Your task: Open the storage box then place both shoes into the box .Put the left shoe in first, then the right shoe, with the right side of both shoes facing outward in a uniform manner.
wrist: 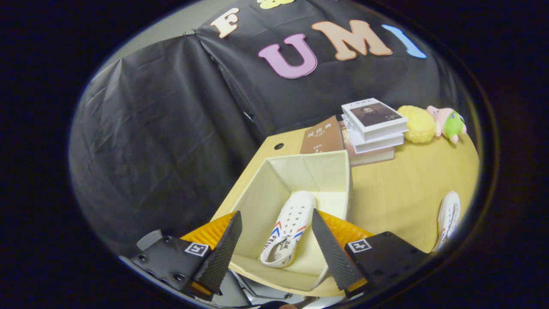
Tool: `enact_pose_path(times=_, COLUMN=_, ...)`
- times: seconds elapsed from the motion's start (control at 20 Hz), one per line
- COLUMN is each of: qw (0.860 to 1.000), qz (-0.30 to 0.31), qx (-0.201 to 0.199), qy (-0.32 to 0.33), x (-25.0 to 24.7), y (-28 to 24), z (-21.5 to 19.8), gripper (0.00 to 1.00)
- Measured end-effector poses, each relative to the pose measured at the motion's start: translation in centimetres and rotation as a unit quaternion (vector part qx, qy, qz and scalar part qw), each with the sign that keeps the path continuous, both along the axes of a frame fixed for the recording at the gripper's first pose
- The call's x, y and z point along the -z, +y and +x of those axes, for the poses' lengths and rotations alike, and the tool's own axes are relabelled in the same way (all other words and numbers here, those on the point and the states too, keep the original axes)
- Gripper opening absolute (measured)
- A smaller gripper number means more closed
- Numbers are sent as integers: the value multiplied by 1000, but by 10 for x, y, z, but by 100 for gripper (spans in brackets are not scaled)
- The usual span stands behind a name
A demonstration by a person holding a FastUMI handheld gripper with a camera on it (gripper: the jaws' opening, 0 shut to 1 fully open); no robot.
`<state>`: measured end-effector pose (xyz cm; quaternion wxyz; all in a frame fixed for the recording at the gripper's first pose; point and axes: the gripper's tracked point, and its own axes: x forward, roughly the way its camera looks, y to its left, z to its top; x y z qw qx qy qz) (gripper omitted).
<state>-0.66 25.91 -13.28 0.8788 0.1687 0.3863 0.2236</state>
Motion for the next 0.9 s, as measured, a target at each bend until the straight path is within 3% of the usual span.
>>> enact_pose_path(times=0.3, qw=997, qz=-47, qx=37, qy=-41, x=-8, y=-103, z=3, gripper=100)
enact_pose_path(times=0.9, qw=981, qz=-154, qx=116, qy=-30, x=43, y=-295, z=-23, gripper=100)
